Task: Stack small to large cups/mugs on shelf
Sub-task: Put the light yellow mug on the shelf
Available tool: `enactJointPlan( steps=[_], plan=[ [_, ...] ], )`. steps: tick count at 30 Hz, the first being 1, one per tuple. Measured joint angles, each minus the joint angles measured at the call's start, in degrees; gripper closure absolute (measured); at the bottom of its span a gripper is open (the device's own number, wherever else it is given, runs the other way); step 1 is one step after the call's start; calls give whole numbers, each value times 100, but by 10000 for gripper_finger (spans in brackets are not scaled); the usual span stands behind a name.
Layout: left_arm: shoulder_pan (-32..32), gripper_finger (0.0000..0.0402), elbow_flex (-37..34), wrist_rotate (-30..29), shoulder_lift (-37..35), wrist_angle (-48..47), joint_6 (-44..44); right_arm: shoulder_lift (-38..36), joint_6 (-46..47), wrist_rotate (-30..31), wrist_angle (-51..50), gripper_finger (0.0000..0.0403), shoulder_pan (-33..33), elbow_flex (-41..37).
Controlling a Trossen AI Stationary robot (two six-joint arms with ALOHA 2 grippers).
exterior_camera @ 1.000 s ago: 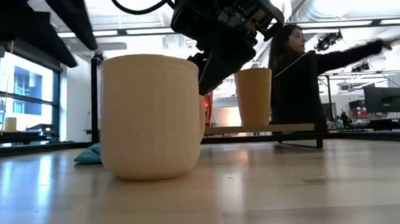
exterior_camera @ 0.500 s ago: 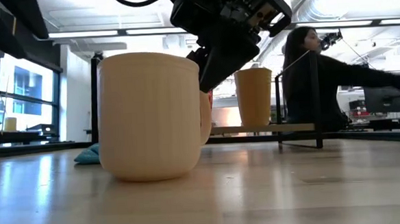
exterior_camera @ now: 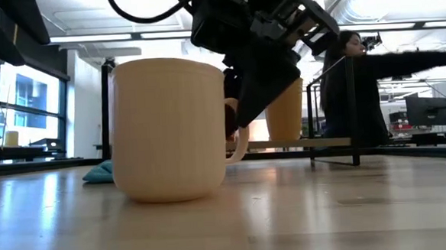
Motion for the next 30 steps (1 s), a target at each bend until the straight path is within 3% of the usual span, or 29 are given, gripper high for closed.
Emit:
enactJointPlan(
  steps=[6, 16, 30],
  plan=[
    [-2, 254, 0, -13, 0, -23, -2, 6, 139, 161, 51, 299, 11, 0],
    [-2, 254, 0, -17, 0, -308, -2, 6, 673, 385, 63, 384, -36, 0],
    [-2, 254, -123, -170, 0, -859, 168, -87, 2045, 1443, 578, 375, -38, -11]
  ],
)
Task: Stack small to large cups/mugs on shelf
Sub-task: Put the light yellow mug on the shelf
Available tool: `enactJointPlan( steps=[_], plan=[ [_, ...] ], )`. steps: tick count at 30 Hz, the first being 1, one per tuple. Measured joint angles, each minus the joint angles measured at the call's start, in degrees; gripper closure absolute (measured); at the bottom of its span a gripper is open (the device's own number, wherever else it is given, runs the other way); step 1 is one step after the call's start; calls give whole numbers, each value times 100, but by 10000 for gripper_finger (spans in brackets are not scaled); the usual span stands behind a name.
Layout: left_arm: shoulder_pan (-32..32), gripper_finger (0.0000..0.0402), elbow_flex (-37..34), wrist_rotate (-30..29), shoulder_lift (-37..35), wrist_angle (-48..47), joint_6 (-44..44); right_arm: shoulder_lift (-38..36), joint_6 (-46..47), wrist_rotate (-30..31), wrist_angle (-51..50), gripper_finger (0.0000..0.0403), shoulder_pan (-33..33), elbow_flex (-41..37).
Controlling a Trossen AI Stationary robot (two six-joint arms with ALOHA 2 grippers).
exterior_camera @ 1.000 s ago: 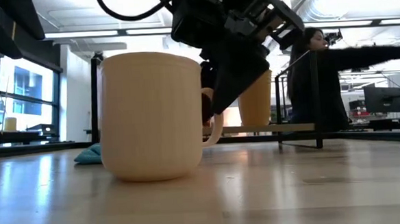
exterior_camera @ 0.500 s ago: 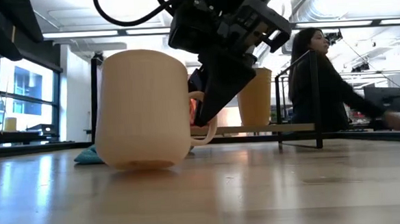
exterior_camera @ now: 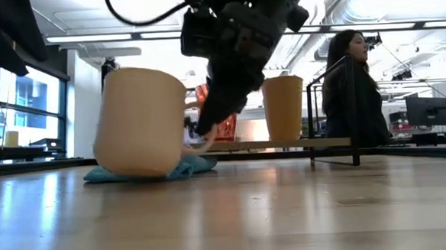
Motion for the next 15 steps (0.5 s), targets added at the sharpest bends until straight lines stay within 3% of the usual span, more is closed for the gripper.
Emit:
enactJointPlan(
  steps=[15],
  plan=[
    [9, 254, -430, 73, -2, 422, -38, -62, 373, 348, 6, 377, 194, 0]
  ],
)
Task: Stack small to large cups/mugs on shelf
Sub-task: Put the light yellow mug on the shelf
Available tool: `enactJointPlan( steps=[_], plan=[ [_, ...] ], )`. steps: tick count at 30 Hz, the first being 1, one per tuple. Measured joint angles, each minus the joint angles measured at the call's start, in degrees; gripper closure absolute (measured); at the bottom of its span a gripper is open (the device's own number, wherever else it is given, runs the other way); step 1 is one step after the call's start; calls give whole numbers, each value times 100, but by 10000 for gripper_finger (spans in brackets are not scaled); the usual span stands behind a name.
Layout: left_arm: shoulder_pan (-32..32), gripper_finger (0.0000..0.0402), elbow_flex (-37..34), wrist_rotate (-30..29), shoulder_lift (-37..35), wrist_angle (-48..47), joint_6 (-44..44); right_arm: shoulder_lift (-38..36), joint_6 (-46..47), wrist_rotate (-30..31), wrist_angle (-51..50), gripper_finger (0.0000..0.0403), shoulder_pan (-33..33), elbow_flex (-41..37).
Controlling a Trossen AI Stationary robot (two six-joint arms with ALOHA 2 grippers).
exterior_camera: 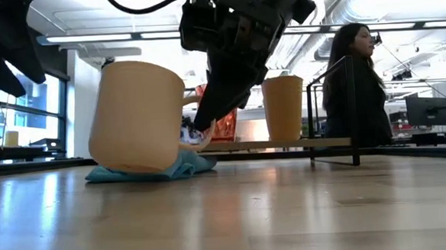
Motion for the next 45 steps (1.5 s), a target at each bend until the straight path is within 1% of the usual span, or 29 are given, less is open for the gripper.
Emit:
enactJointPlan(
  steps=[3, 10, 17, 23, 26, 32, 37, 45],
  plan=[
    [0, 254, 0, -69, 0, 123, 0, 0, -33, 4, 1, 372, 44, 0],
    [0, 254, 0, -71, 0, 358, 0, 0, -131, -72, -71, 338, 89, 0],
    [0, 254, 0, -270, 0, 796, 7, -2, -130, -178, -68, 333, 145, 2],
    [0, 254, 0, -423, 0, 978, 21, -2, -149, -446, 57, 326, 253, 2],
    [0, 254, 0, -499, 0, 1059, 21, -4, -149, -475, 155, 308, 277, 2],
    [0, 254, 0, -521, 0, 1244, 168, -4, 1, -665, 158, 254, 283, 2],
    [0, 254, 0, -523, 0, 1291, 223, -4, 51, -787, 158, 227, 283, 2],
    [0, 254, 0, -521, 0, 1210, 236, -7, 67, -1454, 206, 226, 285, 4]
  ],
)
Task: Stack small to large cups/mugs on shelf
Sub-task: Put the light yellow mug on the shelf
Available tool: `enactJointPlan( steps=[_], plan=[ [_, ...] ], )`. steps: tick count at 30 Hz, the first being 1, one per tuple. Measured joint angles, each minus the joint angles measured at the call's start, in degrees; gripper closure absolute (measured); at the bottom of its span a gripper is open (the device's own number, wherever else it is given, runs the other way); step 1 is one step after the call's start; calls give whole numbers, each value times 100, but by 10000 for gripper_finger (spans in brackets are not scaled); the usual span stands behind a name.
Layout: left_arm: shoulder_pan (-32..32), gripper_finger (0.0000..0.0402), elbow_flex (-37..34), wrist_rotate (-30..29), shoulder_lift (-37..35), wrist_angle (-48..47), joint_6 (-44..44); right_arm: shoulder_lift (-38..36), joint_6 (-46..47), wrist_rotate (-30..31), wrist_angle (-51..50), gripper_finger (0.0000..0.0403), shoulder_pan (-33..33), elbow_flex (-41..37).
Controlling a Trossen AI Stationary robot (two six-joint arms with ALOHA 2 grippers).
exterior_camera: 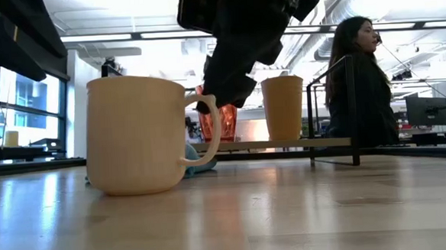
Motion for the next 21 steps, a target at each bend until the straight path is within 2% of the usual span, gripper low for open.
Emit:
enactJointPlan(
  steps=[8, 15, 21],
  plan=[
    [0, 254, 0, 16, 0, -313, -1, 0, 123, -499, 502, 226, 93, 0],
    [-51, 254, 0, 24, 0, -338, 30, 0, 549, -531, 942, 226, 123, 4],
    [-90, 254, 0, 66, 0, 177, 408, 0, 871, -770, 1758, 226, 233, 6]
  ],
)
